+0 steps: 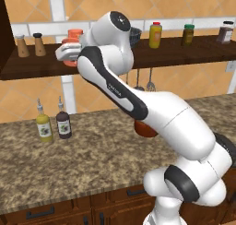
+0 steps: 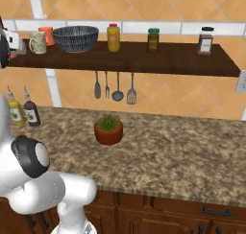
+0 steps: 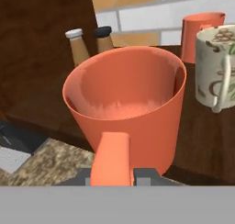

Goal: Gather all objects into one cabinet and sort the glasses and bowls to opposite sides.

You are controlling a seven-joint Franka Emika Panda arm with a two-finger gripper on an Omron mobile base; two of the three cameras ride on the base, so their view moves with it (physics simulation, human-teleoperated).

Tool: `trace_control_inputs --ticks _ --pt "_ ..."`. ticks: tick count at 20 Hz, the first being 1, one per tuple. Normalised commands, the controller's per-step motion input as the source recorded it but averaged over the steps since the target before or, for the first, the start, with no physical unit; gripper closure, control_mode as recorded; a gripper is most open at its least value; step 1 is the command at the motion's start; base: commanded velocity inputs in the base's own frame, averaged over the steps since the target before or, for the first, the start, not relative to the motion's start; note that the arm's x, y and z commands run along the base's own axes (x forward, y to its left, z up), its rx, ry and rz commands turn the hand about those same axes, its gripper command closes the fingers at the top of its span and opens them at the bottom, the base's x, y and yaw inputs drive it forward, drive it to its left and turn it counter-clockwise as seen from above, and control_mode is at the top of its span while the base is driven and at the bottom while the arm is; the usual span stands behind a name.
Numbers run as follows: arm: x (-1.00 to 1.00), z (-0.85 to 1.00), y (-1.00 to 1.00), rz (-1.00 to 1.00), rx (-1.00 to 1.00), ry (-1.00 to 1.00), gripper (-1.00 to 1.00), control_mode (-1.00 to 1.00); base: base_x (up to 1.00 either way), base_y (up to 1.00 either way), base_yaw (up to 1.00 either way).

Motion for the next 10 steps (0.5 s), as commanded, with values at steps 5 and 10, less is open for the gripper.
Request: trace_control_inputs --ticks 5,10 --pt "0.66 -0.01 0.06 0.0 -0.06 0.0 1.0 -1.0 0.0 0.0 0.0" --pt "0.66 -0.02 0.17 0.0 -0.05 0.0 1.0 -1.0 0.0 0.0 0.0"
